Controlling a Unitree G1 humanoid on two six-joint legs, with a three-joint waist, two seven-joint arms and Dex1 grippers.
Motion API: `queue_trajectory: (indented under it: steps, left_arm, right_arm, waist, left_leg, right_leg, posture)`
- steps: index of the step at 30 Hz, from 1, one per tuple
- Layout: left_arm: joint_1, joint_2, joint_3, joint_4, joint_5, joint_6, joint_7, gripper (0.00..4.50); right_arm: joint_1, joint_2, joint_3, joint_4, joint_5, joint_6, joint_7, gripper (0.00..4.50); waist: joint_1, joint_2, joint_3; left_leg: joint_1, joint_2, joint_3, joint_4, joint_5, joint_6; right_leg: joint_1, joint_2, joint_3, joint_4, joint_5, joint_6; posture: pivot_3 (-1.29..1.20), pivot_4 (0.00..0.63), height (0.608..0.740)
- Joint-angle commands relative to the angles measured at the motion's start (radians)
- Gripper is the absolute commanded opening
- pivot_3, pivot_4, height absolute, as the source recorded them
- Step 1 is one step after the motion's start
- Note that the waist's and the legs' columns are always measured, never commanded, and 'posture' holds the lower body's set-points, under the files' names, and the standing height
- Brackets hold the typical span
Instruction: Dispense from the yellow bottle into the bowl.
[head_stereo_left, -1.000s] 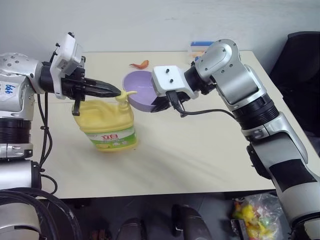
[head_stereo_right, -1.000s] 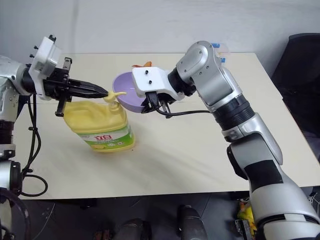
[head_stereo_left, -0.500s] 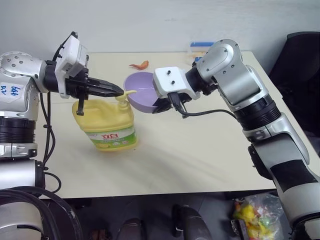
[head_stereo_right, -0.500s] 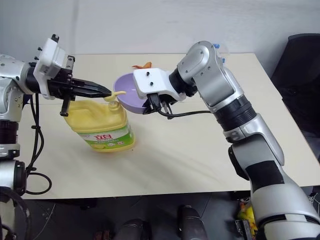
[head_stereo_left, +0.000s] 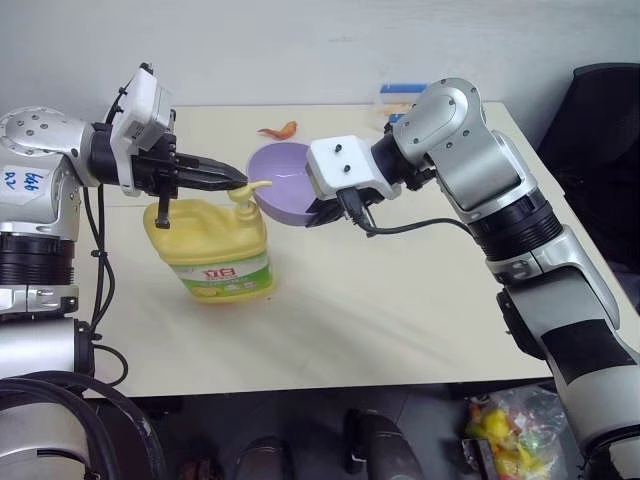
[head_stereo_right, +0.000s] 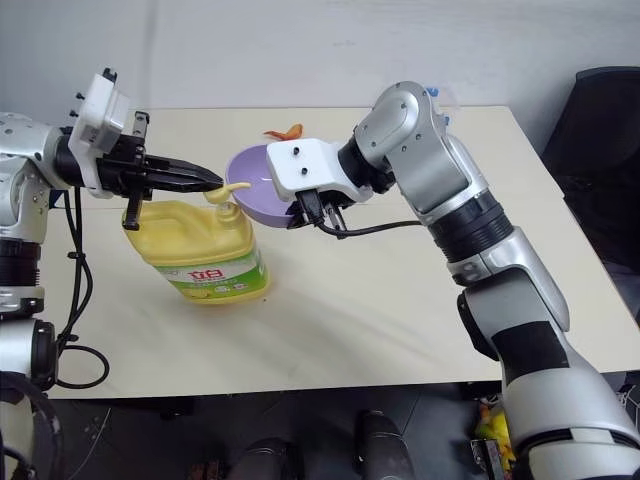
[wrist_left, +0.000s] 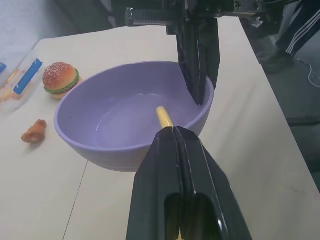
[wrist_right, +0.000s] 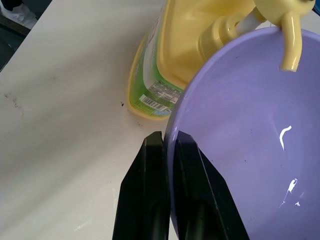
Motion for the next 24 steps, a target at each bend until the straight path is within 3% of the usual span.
queue_trajectory:
  steps: [1, 19, 24]
  left_arm:
    - [0.045, 0.009, -0.063, 0.001, 0.082, -0.028, 0.001, 0.02]
    - [0.119, -0.019, -0.133, 0.069, 0.180, -0.084, 0.038, 0.02]
    - [0.136, -0.023, -0.147, 0.107, 0.205, -0.116, 0.045, 0.02]
  right_arm:
    - [-0.010, -0.006, -0.017, -0.024, 0.004, -0.019, 0.011, 0.00]
    - [0.020, -0.010, -0.007, -0.043, -0.018, -0.048, 0.020, 0.00]
    - [0.021, -0.005, -0.008, -0.051, -0.012, -0.041, 0.021, 0.00]
  waist:
    - [0.000, 0.000, 0.000]
    - [0.004, 0.005, -0.006]
    - [0.004, 0.005, -0.007]
  left_leg:
    - [0.000, 0.000, 0.000, 0.000, 0.000, 0.000]
    - [0.007, -0.002, 0.001, 0.000, 0.001, 0.002]
    - [0.021, -0.001, 0.001, -0.005, 0.001, 0.002]
  right_leg:
    - [0.000, 0.000, 0.000, 0.000, 0.000, 0.000]
    - [0.007, -0.004, 0.000, 0.003, 0.000, 0.000]
    - [0.020, -0.005, 0.000, -0.001, -0.001, -0.001]
  posture:
    - [0.00, 0.150, 0.740]
    - [0.00, 0.150, 0.740]
    - [0.00, 0.150, 0.740]
